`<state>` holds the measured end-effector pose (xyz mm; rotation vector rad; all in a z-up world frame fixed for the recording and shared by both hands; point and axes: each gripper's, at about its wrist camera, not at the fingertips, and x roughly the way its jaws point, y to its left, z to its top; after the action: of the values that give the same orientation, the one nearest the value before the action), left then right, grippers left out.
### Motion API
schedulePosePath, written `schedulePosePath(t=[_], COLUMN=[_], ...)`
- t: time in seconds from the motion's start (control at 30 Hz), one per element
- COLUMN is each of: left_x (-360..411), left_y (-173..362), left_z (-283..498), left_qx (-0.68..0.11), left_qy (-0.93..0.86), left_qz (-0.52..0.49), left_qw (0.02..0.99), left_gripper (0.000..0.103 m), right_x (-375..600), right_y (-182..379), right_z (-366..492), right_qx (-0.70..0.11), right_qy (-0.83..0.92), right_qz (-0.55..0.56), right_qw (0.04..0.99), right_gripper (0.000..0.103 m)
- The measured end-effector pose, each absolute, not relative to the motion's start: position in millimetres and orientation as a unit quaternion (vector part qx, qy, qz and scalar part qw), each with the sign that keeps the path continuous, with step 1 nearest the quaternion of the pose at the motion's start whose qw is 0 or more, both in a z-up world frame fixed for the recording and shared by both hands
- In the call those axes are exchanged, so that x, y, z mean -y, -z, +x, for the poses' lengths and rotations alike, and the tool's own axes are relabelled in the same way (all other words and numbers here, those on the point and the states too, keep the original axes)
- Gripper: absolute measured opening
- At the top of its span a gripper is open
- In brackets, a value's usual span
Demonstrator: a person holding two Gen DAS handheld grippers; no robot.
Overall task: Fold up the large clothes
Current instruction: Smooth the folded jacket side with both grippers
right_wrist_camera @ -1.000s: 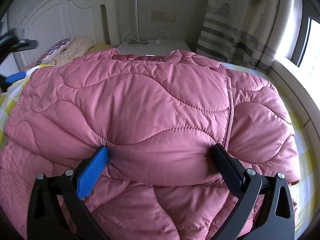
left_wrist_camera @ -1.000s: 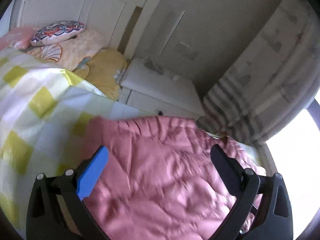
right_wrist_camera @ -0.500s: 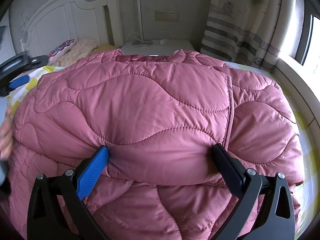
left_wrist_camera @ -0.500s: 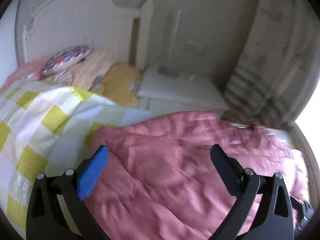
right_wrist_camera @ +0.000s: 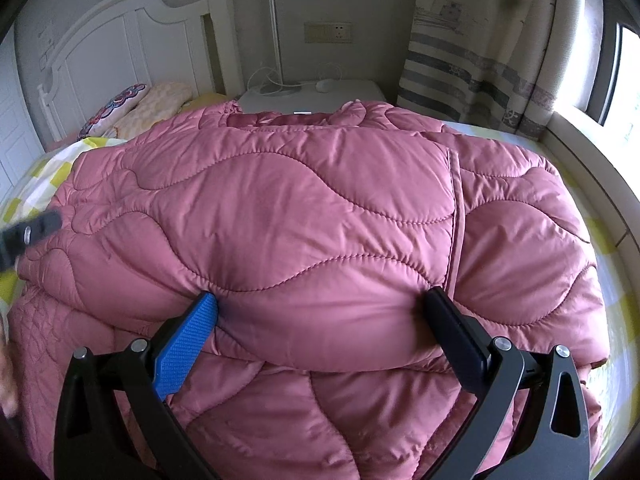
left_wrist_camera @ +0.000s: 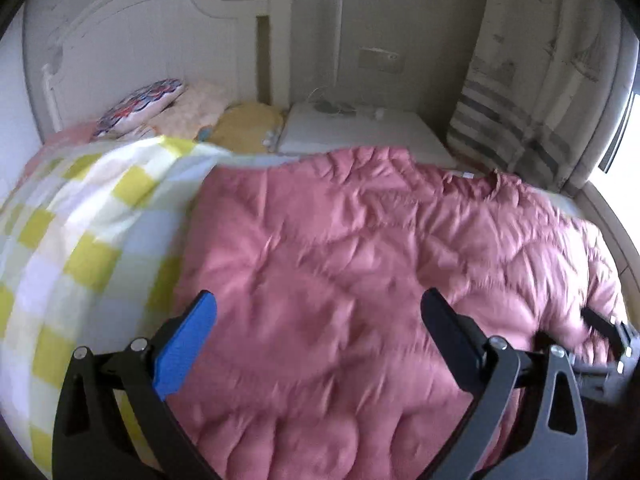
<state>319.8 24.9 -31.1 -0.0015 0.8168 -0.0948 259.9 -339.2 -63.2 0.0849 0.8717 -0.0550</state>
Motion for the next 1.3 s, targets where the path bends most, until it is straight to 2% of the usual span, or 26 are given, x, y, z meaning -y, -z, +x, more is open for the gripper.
schedulePosePath(t=[0.13, 0.23, 0.37, 0.43, 0.63, 0.8, 0.93, 1.07, 1.23, 1.3], left_x=[-13, -4, -11, -14, -13, -12, -12, -13, -13, -14], left_y=[67, 68, 67, 67, 69, 69, 69, 69, 69, 68], left_z=[311, 313, 312, 311, 312, 313, 312, 313, 313, 313], left_qx=[-0.407, -0.403, -0.405, -0.404, -0.404, -0.404, -0.403, -0.404, -0.404, -0.404], left_qy=[0.033, 0.018, 0.026, 0.027, 0.026, 0.027, 0.028, 0.028, 0.028, 0.028], left_qz=[0.064, 0.096, 0.081, 0.077, 0.079, 0.078, 0.077, 0.077, 0.077, 0.077], left_qw=[0.911, 0.910, 0.911, 0.911, 0.911, 0.911, 0.911, 0.911, 0.911, 0.911], left_gripper=[0.101, 0.101, 0.101, 0.101, 0.101, 0.101, 0.101, 0.101, 0.101, 0.101], right_x=[339, 341, 365, 370, 356, 358, 364, 363, 348, 355], right_y=[63, 59, 36, 26, 5, 60, 61, 39, 62, 62], right_z=[260, 254, 230, 231, 289, 341, 335, 297, 282, 285], right_qx=[-0.420, -0.405, -0.326, -0.313, -0.344, -0.438, -0.427, -0.386, -0.417, -0.423], right_qy=[0.028, 0.032, 0.047, 0.058, 0.074, 0.081, 0.092, 0.100, 0.086, 0.081], right_qz=[0.039, 0.044, 0.127, 0.139, 0.051, 0.027, 0.053, 0.077, 0.028, 0.050], right_qw=[0.906, 0.913, 0.935, 0.938, 0.935, 0.895, 0.898, 0.914, 0.905, 0.901], right_gripper=[0.099, 0.098, 0.098, 0.098, 0.098, 0.099, 0.098, 0.098, 0.099, 0.099])
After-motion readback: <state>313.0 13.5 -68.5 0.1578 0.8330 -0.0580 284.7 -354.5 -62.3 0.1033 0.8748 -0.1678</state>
